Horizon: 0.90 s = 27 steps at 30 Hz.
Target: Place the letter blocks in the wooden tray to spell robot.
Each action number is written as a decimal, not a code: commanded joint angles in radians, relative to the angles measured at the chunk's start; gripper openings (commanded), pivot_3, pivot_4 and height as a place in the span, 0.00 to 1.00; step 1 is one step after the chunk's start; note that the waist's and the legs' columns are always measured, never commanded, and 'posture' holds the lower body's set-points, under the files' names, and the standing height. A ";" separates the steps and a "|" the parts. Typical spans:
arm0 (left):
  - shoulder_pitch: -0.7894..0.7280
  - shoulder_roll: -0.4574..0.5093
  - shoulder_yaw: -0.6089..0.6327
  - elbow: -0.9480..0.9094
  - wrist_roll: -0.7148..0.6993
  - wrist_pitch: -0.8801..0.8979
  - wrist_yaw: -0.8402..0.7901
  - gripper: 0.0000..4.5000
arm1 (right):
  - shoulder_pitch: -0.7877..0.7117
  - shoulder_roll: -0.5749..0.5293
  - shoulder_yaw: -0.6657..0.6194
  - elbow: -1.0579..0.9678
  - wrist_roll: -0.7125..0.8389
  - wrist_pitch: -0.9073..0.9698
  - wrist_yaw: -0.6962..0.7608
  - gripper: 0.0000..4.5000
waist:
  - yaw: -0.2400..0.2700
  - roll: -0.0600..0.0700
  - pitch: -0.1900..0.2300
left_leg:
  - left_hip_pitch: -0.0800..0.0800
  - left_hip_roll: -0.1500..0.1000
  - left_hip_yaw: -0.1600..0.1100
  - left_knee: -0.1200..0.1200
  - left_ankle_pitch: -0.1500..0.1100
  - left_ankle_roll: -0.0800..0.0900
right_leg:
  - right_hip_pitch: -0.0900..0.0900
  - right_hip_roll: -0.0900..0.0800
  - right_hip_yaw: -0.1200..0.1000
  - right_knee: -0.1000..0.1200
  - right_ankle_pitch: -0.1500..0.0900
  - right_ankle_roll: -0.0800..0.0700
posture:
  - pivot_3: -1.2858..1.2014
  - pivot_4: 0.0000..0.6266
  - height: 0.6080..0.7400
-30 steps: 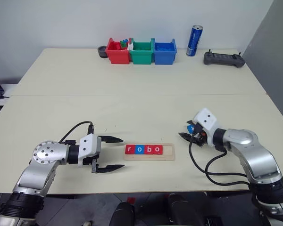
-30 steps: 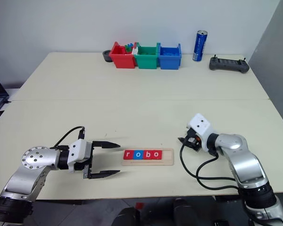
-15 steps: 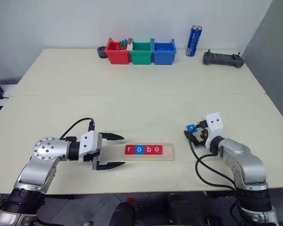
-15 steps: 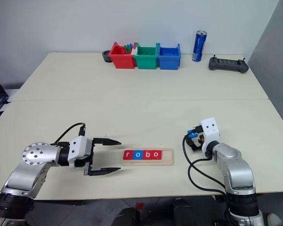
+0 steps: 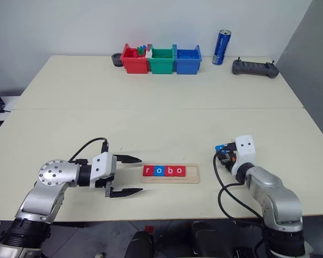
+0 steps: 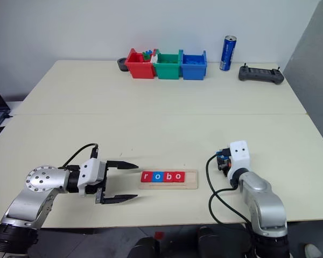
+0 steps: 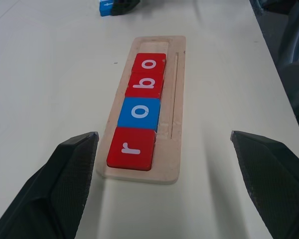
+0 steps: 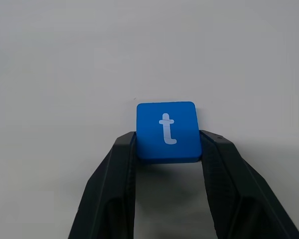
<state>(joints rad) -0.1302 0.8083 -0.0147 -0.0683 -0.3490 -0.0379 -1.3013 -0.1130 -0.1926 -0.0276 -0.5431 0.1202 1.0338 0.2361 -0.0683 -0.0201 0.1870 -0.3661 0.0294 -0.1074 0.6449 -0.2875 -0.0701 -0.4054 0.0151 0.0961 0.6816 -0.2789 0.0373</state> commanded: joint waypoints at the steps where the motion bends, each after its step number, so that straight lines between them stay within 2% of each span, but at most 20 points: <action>1: -0.020 0.007 0.001 -0.036 -0.011 0.019 -0.003 1.00 | 0.091 -0.014 0.054 -0.193 0.050 0.114 0.006 0.32 | 0.001 0.000 0.000 | 0.000 0.000 0.000 0.000 0.000 0.000 | 0.000 0.000 0.000 0.000 0.000 0.000 | 0.52 0.24 1.00; 3: -0.033 0.010 -0.004 -0.028 -0.013 0.026 -0.014 1.00 | 0.182 -0.018 0.094 -0.337 0.067 0.185 -0.009 0.32 | 0.005 0.001 0.000 | 0.000 0.000 0.000 0.000 0.000 0.000 | 0.000 0.000 0.000 0.000 0.000 0.000 | 0.52 0.24 1.00; 6: -0.048 0.013 -0.005 -0.018 -0.018 0.031 -0.031 1.00 | 0.243 0.018 0.130 -0.410 0.069 0.231 -0.050 0.32 | 0.005 0.001 0.000 | -0.001 0.000 -0.002 -0.001 0.000 0.000 | 0.000 0.000 -0.001 0.000 -0.002 0.000 | 0.52 0.24 1.00; 13: -0.065 0.019 -0.002 -0.011 -0.022 0.036 -0.057 1.00 | 0.248 0.076 0.118 -0.371 0.056 0.234 -0.114 0.32 | 0.002 0.001 0.000 | 0.001 0.000 0.000 0.000 0.000 0.000 | 0.000 0.000 0.000 0.000 -0.004 0.005 | 0.52 0.24 1.00; 21: -0.055 0.028 0.004 -0.102 -0.033 0.104 -0.028 1.00 | 0.225 0.126 0.102 -0.306 0.034 0.171 -0.181 0.32 | 0.002 0.000 0.000 | 0.000 0.000 0.000 0.000 0.000 0.000 | 0.000 0.000 0.000 0.000 -0.004 0.005 | 0.52 0.24 1.00; 22: -0.055 0.028 0.005 -0.112 -0.034 0.114 -0.024 1.00 | 0.222 0.133 0.098 -0.297 0.029 0.160 -0.194 0.48 | 0.002 0.000 0.000 | 0.000 0.000 0.000 0.000 0.000 0.000 | 0.000 0.000 0.000 0.000 -0.004 0.005 | 0.52 0.24 1.00; 27: -0.068 0.031 0.007 -0.128 -0.039 0.145 -0.015 1.00 | 0.212 0.172 0.068 -0.289 0.027 0.096 -0.226 0.86 | 0.002 0.000 0.000 | 0.000 0.000 0.000 0.000 0.000 0.000 | 0.000 0.000 0.000 0.000 -0.004 0.005 | 0.52 0.24 1.00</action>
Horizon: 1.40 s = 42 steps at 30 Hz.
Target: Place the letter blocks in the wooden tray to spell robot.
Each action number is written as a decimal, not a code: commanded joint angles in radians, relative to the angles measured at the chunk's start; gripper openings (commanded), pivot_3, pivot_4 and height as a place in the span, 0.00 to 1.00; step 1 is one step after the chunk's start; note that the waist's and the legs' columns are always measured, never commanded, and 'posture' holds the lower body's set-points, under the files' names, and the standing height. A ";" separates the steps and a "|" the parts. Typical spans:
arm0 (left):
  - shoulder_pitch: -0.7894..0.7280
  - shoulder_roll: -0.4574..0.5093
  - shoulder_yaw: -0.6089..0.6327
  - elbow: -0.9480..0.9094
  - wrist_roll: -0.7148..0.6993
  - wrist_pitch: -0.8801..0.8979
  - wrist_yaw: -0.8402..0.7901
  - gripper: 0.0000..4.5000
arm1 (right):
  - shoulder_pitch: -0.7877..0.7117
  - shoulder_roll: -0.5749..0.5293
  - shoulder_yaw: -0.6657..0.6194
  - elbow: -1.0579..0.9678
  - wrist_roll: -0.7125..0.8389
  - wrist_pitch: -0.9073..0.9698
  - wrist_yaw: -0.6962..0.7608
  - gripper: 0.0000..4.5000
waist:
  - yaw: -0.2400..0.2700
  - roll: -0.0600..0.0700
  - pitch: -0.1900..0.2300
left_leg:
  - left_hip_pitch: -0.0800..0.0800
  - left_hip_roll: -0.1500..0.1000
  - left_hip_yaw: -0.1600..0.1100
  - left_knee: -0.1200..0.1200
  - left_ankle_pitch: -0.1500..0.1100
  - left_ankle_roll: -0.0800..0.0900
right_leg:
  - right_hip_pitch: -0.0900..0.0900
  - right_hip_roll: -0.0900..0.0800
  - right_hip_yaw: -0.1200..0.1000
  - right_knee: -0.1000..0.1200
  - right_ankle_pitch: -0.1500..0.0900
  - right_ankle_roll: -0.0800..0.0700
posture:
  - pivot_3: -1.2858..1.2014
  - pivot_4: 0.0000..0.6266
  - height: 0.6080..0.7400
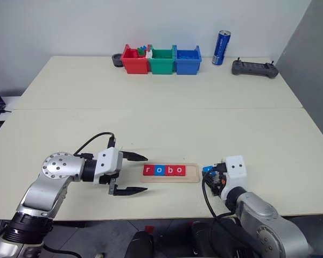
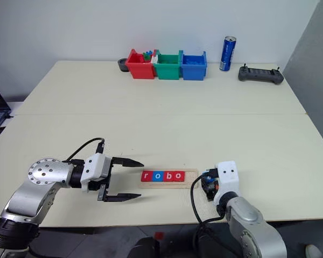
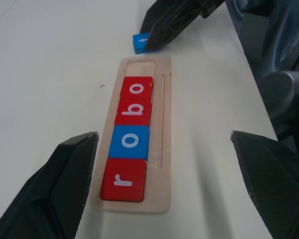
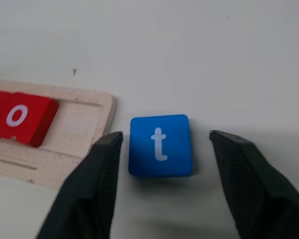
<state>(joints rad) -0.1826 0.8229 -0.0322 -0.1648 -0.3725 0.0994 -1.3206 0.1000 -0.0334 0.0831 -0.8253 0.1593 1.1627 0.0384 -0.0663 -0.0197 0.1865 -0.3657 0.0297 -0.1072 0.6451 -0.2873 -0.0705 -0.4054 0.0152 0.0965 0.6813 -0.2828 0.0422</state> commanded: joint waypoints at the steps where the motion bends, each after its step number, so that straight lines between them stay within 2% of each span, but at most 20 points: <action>1: -0.019 0.017 0.025 -0.031 -0.016 0.011 0.006 1.00 | -0.007 0.023 -0.053 -0.010 -0.009 -0.046 -0.030 0.92 | 0.000 0.000 0.000 | 0.000 0.000 0.000 0.000 0.000 0.000 | 0.000 0.000 0.000 0.000 0.000 0.000 | 0.52 0.24 1.00; 2: -0.022 0.017 0.024 -0.028 -0.016 0.012 0.006 1.00 | -0.016 0.031 -0.066 -0.016 -0.003 -0.057 -0.030 0.99 | 0.000 0.000 0.000 | 0.000 0.000 0.000 0.000 0.000 0.000 | 0.000 0.000 0.000 0.000 0.000 0.000 | 0.52 0.24 1.00; 4: -0.026 0.015 0.023 -0.004 -0.010 -0.002 0.002 1.00 | -0.065 0.027 -0.107 -0.027 0.032 -0.105 0.008 0.99 | 0.001 0.000 0.000 | 0.000 0.000 0.000 0.000 0.000 0.000 | 0.000 0.000 0.000 0.000 0.000 0.000 | 0.52 0.24 1.00; 7: -0.028 0.010 0.022 0.030 -0.002 -0.027 -0.006 1.00 | -0.108 -0.049 -0.112 -0.008 0.068 -0.169 0.104 0.99 | -0.001 0.001 0.000 | 0.000 0.000 0.000 0.000 0.000 0.000 | 0.000 0.000 0.000 0.000 0.000 0.000 | 0.52 0.24 1.00; 10: -0.031 0.003 0.019 0.088 0.010 -0.075 -0.017 1.00 | -0.122 -0.277 -0.066 0.031 0.109 -0.274 0.342 0.99 | -0.002 0.001 0.001 | 0.000 0.000 0.000 -0.001 0.000 0.000 | 0.000 0.000 0.000 0.000 0.000 0.000 | 0.52 0.24 1.00; 12: -0.032 0.000 0.017 0.116 0.014 -0.101 -0.022 1.00 | -0.121 -0.376 -0.066 0.050 0.160 -0.358 0.474 0.99 | -0.001 0.001 0.001 | -0.001 -0.001 0.001 0.000 0.000 0.000 | 0.000 -0.001 0.000 -0.001 0.000 0.000 | 0.52 0.24 1.00; 15: -0.018 -0.004 0.017 0.136 0.020 -0.136 -0.027 1.00 | -0.132 -0.591 -0.034 0.144 0.143 -0.488 0.680 0.99 | 0.002 0.001 0.001 | -0.001 -0.001 0.000 0.000 0.000 0.001 | 0.000 0.000 0.000 -0.001 0.000 0.000 | 0.52 0.24 1.00; 20: 0.000 -0.006 0.015 0.125 0.021 -0.151 -0.023 1.00 | -0.226 -0.750 0.018 0.314 0.148 -0.579 0.877 0.99 | 0.001 0.000 0.001 | 0.000 -0.001 0.001 0.000 0.000 0.001 | 0.000 0.000 0.000 -0.001 0.000 0.000 | 0.52 0.24 1.00; 27: -0.010 0.004 0.011 0.065 0.013 -0.100 -0.007 1.00 | -0.347 -0.793 0.140 0.488 0.055 -0.763 1.018 0.99 | 0.005 0.000 0.001 | -0.001 0.000 0.001 0.001 0.000 0.001 | 0.000 0.000 0.000 -0.001 0.003 -0.005 | 0.52 0.24 1.00; 36: -0.030 0.015 0.015 0.003 0.001 -0.024 0.001 1.00 | -0.447 -0.751 0.227 0.648 -0.011 -0.830 1.081 0.99 | 0.008 0.000 0.002 | -0.001 0.000 0.001 0.001 0.000 0.001 | 0.000 0.000 0.000 -0.001 0.003 -0.005 | 0.52 0.24 1.00; 39: -0.026 0.018 0.020 0.009 0.003 -0.027 -0.006 1.00 | -0.453 -0.745 0.237 0.666 -0.030 -0.828 1.091 0.87 | 0.007 0.000 0.002 | -0.001 0.000 0.001 0.001 0.000 0.001 | 0.000 0.000 0.000 -0.001 0.003 -0.005 | 0.52 0.24 1.00; 42: -0.020 0.022 0.024 0.018 0.004 -0.033 -0.012 1.00 | -0.449 -0.745 0.235 0.665 -0.037 -0.825 1.096 0.64 | 0.008 0.000 0.002 | 0.000 0.000 0.000 0.001 0.000 0.001 | 0.000 0.000 0.000 0.000 0.003 -0.005 | 0.52 0.24 1.00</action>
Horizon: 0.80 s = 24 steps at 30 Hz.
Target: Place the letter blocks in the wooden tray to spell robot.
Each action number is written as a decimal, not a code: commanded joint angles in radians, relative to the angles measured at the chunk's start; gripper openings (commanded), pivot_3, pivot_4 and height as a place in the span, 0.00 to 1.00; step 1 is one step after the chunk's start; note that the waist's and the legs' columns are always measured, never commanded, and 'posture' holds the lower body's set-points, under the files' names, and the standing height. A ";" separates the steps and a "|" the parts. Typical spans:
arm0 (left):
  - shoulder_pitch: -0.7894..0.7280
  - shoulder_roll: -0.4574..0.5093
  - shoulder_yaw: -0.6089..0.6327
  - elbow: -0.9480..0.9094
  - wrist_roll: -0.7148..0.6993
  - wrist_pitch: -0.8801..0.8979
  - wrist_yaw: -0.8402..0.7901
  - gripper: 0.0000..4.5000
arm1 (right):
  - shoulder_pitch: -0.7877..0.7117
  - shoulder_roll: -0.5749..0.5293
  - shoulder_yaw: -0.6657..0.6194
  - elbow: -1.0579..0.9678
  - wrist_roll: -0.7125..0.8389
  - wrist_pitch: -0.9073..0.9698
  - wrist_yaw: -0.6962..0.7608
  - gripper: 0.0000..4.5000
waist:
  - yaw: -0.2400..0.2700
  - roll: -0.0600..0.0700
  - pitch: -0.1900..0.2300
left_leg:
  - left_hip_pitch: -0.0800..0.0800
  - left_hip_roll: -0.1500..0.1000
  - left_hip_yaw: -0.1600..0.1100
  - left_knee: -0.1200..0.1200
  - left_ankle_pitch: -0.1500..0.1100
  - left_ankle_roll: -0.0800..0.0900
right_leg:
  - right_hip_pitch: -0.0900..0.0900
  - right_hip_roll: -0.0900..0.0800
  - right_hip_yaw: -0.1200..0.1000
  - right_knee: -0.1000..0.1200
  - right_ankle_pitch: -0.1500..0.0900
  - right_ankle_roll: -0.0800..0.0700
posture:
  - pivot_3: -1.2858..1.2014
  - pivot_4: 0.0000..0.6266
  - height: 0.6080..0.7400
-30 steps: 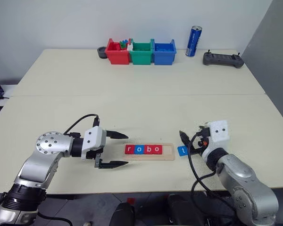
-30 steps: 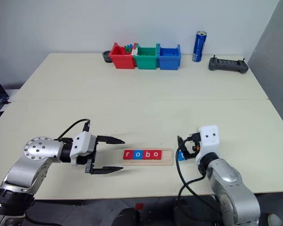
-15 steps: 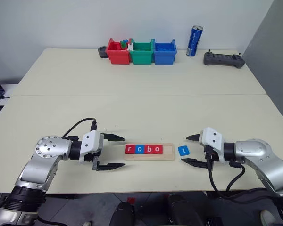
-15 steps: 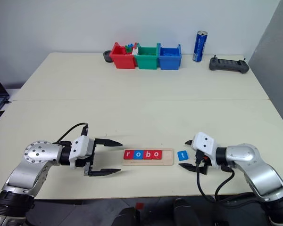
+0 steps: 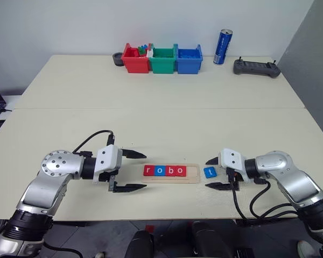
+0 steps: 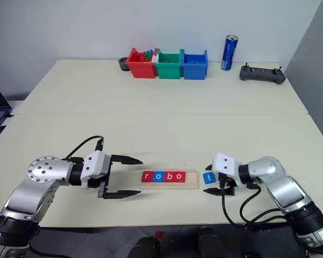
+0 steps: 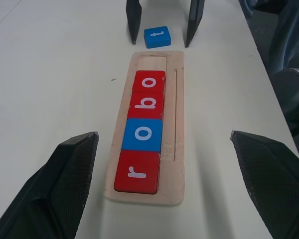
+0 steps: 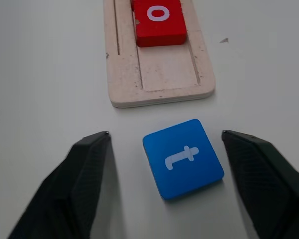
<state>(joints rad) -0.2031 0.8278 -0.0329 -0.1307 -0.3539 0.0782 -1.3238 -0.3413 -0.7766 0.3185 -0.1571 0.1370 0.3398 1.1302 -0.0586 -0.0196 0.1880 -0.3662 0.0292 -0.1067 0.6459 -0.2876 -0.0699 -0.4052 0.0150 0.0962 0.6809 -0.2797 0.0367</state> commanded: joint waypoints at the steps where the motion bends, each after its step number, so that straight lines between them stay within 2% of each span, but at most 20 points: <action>1: 0.003 0.019 0.026 -0.012 -0.014 -0.015 -0.011 1.00 | -0.005 -0.003 -0.003 -0.009 -0.013 0.002 0.005 0.55 | 0.000 0.000 0.000 | 0.000 0.000 0.000 0.000 0.000 0.000 | 0.000 0.000 0.000 0.000 0.000 0.000 | 0.52 0.24 1.00; 4: 0.013 0.023 0.031 0.026 -0.004 -0.051 -0.026 1.00 | -0.001 -0.013 -0.014 -0.036 0.001 0.032 0.011 0.32 | 0.000 0.000 0.000 | 0.000 0.000 0.000 0.000 0.000 0.000 | 0.000 0.000 0.000 0.000 0.000 0.000 | 0.52 0.24 1.00; 10: 0.032 0.026 0.033 0.069 0.003 -0.107 -0.038 1.00 | -0.015 -0.018 -0.053 -0.188 0.064 0.195 -0.009 0.32 | 0.001 0.000 0.000 | 0.000 0.000 0.000 0.000 0.000 0.000 | 0.000 0.000 0.000 0.000 0.000 0.000 | 0.52 0.24 1.00; 14: 0.031 0.027 0.027 0.038 0.001 -0.086 -0.023 1.00 | -0.040 0.009 -0.028 -0.288 0.077 0.318 -0.050 0.32 | 0.001 0.000 0.000 | 0.000 0.000 -0.001 0.000 0.000 0.000 | 0.000 0.000 0.000 0.000 0.000 0.000 | 0.52 0.24 1.00; 18: 0.012 0.026 0.015 0.001 -0.002 -0.044 -0.005 1.00 | -0.085 0.050 0.033 -0.274 0.034 0.382 -0.105 0.32 | 0.001 0.000 0.000 | 0.000 0.000 -0.001 0.000 0.000 0.000 | 0.000 0.000 0.000 0.000 0.000 0.000 | 0.52 0.24 1.00; 24: 0.002 0.026 0.016 -0.036 -0.008 -0.006 0.007 1.00 | -0.125 0.060 0.101 -0.222 -0.027 0.372 -0.133 0.32 | 0.001 0.000 0.000 | 0.000 0.000 0.000 0.000 0.000 0.000 | 0.000 0.000 0.000 0.000 0.000 0.000 | 0.52 0.24 1.00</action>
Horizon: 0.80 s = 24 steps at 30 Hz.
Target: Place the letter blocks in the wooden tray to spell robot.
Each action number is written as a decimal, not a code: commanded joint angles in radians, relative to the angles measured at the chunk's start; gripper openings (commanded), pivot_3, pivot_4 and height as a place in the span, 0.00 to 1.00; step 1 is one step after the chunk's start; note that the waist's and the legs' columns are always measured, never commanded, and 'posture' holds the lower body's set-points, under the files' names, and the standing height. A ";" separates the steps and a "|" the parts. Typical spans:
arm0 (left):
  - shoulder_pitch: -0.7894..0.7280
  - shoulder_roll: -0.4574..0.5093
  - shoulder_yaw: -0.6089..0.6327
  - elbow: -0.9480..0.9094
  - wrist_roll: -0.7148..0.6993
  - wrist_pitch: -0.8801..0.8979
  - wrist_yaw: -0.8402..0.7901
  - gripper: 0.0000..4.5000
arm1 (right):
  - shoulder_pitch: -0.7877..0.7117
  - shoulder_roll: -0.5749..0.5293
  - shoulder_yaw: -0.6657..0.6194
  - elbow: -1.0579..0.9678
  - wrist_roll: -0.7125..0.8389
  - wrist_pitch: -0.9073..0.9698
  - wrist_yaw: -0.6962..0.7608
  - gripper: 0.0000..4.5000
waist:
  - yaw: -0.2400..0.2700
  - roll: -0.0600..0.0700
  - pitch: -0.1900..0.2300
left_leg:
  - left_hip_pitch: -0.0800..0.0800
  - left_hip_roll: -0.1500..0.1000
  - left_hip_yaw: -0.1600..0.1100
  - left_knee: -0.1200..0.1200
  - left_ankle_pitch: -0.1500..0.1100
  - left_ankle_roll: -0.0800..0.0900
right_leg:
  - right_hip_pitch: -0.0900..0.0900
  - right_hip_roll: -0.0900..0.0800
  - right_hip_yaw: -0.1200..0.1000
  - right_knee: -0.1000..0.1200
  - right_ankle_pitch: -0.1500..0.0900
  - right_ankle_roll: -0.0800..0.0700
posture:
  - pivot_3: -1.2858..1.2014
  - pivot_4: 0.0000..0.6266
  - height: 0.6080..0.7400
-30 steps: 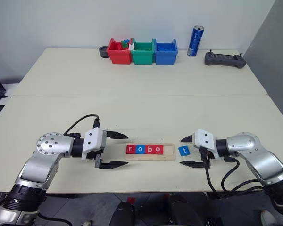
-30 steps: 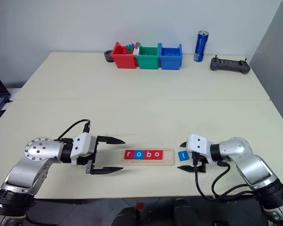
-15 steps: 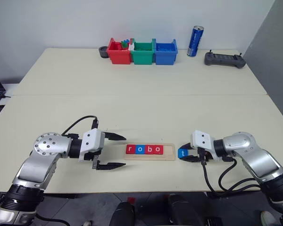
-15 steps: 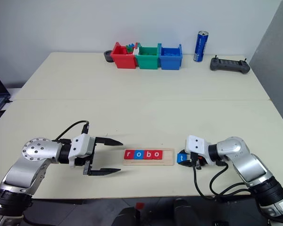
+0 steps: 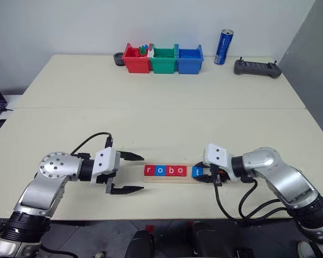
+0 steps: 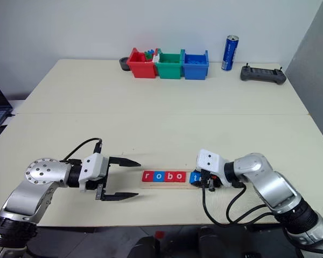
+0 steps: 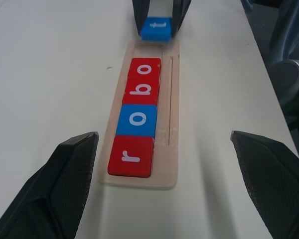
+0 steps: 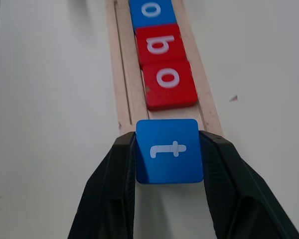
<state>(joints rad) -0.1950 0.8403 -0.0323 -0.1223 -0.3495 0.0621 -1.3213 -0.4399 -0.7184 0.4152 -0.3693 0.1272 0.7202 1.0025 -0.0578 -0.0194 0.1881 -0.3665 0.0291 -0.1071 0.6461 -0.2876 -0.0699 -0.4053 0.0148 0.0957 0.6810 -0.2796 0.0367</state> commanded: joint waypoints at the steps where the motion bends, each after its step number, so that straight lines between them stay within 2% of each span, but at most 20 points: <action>1: -0.002 0.016 0.020 -0.049 -0.014 0.011 0.005 1.00 | -0.035 0.009 0.013 -0.005 -0.021 -0.009 -0.006 0.32 | 0.000 0.000 0.000 | 0.000 0.000 0.000 0.000 0.000 0.000 | 0.000 0.000 0.000 0.000 0.000 0.000 | 0.52 0.24 1.00; 21: 0.013 -0.009 0.012 0.088 0.012 -0.122 -0.022 1.00 | -0.083 0.057 0.053 0.023 -0.036 0.004 0.006 0.32 | 0.000 0.000 0.000 | 0.000 0.000 0.000 0.000 0.000 0.000 | 0.000 0.000 -0.001 0.000 0.000 0.000 | 0.52 0.24 1.00; 24: 0.017 -0.012 0.012 0.085 0.013 -0.125 -0.021 1.00 | -0.086 0.057 0.053 0.021 -0.032 0.008 0.010 0.54 | 0.000 0.000 0.000 | 0.000 0.000 0.000 0.000 0.000 0.000 | 0.000 0.000 -0.001 0.000 0.000 0.000 | 0.52 0.24 1.00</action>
<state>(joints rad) -0.1804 0.8276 -0.0323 -0.0282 -0.3317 -0.0491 -1.3423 -0.5043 -0.6620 0.4708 -0.3305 0.0925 0.7304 1.0032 -0.0582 -0.0194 0.1881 -0.3666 0.0292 -0.1076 0.6459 -0.2876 -0.0699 -0.4055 0.0149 0.0951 0.6813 -0.2796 0.0366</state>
